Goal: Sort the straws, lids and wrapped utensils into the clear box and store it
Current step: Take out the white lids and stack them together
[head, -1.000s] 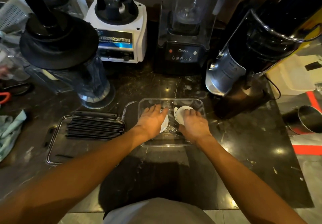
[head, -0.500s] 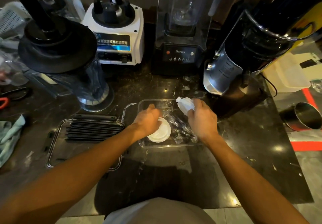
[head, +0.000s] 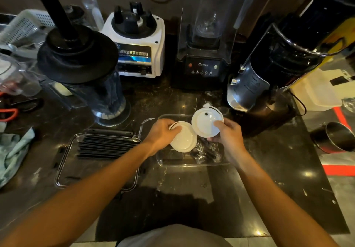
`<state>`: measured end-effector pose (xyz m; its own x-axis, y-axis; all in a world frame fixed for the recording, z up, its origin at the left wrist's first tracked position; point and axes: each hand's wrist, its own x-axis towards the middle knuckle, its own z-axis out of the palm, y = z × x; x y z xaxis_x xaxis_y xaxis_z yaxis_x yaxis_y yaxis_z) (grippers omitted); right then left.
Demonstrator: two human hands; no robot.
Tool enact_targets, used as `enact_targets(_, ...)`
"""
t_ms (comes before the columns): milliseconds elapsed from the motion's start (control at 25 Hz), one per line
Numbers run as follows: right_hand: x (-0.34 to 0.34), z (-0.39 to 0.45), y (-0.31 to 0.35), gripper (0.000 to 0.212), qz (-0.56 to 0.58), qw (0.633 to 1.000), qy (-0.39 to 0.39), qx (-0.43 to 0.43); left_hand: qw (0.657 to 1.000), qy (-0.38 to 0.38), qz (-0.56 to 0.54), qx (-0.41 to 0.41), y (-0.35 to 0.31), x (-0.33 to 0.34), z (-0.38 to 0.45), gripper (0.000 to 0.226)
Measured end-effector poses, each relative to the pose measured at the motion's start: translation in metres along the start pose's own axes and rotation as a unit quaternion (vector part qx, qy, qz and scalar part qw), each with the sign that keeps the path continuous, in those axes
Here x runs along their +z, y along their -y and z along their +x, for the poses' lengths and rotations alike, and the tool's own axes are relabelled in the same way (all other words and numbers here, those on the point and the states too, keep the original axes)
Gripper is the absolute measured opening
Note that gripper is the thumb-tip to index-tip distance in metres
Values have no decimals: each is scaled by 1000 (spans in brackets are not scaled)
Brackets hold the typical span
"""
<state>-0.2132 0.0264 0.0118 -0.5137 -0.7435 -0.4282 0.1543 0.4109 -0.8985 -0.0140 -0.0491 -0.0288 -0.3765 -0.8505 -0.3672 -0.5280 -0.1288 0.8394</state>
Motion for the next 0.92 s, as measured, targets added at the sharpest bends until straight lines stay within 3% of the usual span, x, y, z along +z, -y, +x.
enact_targets(120, 2, -3, -2, 2, 19, 998, 36, 56, 998, 7, -59, -28, 0, 3, -3, 21)
enact_targets(320, -1, -6, -7, 7, -8, 997, 66, 49, 978, 41, -182, -94, 0, 2, -8, 26)
enact_targets(520, -4, -8, -7, 13, -29, 995, 91, 28, 932, 87, -328, -126, 5, -8, -10, 63)
enact_targets(800, -5, -5, -1, 20, -67, 987, 138, -43, 933, 112, -321, -117, 1, -12, -12, 56)
enact_targets(920, -7, 1, 13, 23, -16, 991, 119, -51, 921, 126, -348, -121, -6, -17, -8, 58)
